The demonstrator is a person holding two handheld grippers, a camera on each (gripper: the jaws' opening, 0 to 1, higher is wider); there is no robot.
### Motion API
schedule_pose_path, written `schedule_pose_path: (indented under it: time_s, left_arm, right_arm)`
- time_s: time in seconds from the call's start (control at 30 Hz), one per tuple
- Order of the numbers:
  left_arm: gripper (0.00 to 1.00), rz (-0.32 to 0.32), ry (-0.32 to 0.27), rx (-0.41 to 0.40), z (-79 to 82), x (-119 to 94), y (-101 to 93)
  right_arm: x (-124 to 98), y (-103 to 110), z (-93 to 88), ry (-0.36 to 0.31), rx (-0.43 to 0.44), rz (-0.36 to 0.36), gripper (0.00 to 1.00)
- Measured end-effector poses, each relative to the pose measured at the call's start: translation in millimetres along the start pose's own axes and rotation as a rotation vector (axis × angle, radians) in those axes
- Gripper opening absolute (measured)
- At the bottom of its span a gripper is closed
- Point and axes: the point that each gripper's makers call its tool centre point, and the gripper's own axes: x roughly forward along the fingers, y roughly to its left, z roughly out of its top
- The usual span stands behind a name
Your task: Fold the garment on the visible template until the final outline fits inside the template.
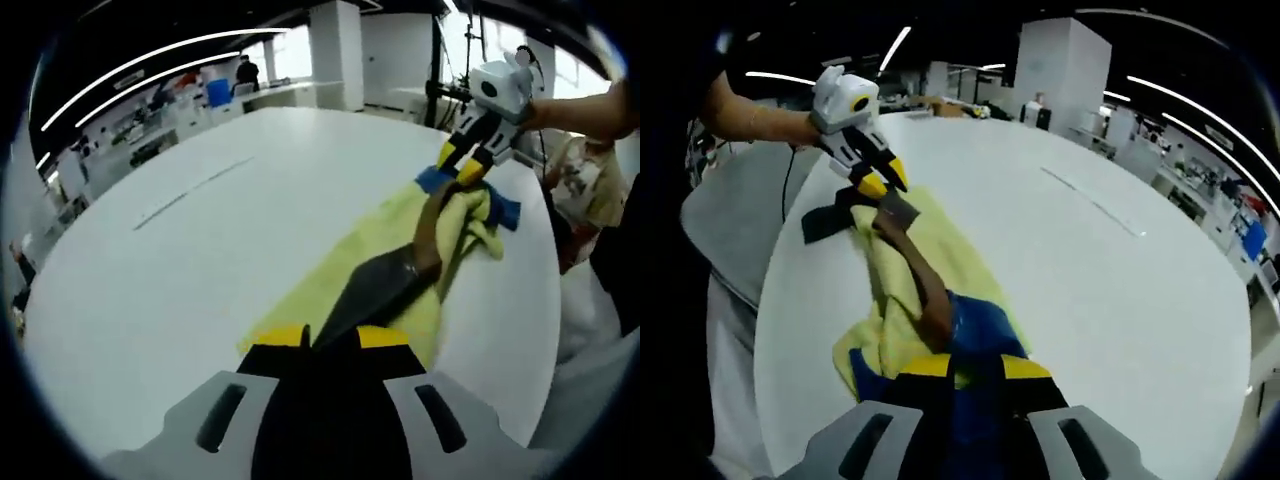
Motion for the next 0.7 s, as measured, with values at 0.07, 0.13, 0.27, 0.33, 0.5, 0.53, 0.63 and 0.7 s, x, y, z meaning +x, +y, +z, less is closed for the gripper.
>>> schedule_pose_path:
  time_s: [0.07,0.13,0.27,0.33,0.5,0.53,0.63,0.7]
  left_arm:
    - [0.06,0.002,0.002,0.013,-1.8,1,0.4]
    - [0.01,0.015,0.002,0.016,-3.4,2,2.4]
    - [0.0,0.046,-0.033,-0.034,-0.2,1,7.3]
    - [0.0,0.049,-0.042,-0.047,1.9,-2,8.9]
    - [0.0,0.057,-0.071,-0.065,14.2,-12,8.6]
    - [0.0,0.073,-0.082,-0.067,18.0,-14,10.2]
    - [0.0,0.089,-0.12,-0.085,28.8,-21,11.0]
    - [0.0,0.098,-0.141,-0.096,34.2,-25,12.5]
  right_arm:
    - [0,-1,-0.7,0.002,0.0,0.001,0.06]
    - [0,-2,0.4,-0.005,0.002,-0.007,0.01]
    - [-3,-5,4.9,-0.024,0.011,-0.018,0.0]
    - [-6,-7,9.5,-0.045,0.03,-0.021,0.0]
    - [-18,-8,23.8,-0.098,0.068,-0.032,0.0]
    - [-20,-8,26.0,-0.106,0.072,-0.034,0.0]
    - [-27,-9,32.8,-0.125,0.074,-0.053,0.0]
    - [-31,-10,39.2,-0.149,0.085,-0.068,0.0]
